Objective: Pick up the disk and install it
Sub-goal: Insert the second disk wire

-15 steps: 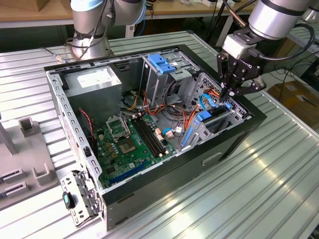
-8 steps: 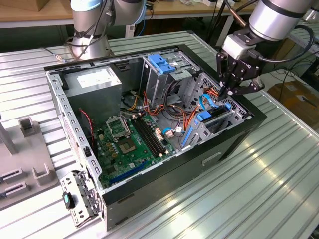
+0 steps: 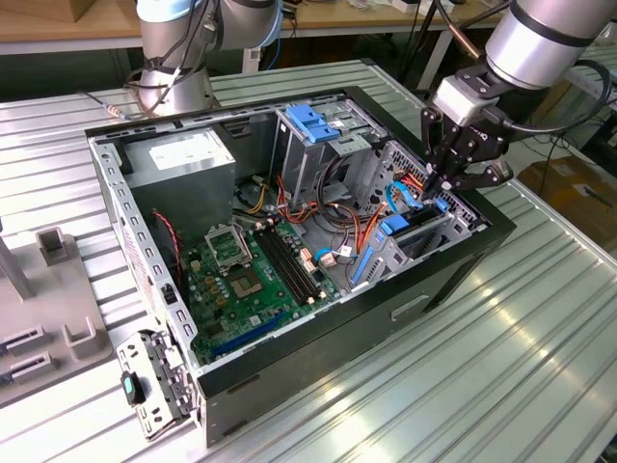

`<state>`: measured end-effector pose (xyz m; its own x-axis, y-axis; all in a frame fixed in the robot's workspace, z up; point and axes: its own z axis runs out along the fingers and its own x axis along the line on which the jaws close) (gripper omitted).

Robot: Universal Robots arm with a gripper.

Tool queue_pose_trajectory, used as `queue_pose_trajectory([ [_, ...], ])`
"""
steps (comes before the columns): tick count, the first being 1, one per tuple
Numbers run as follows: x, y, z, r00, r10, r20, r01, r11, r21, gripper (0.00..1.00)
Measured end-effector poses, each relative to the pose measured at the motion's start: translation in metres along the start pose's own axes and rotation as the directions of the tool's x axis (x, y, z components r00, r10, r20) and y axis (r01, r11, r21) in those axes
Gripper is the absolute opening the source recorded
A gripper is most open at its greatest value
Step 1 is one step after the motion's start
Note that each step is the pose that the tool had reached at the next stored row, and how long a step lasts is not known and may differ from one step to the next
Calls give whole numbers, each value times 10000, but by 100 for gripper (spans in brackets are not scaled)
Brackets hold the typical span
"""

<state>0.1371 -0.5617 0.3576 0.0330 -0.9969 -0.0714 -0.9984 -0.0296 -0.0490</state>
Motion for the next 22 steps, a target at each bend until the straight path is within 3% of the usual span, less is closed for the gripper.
queue_pose_trajectory([
  [22, 56, 55, 80, 10000, 1, 0, -1, 10000, 0, 16],
])
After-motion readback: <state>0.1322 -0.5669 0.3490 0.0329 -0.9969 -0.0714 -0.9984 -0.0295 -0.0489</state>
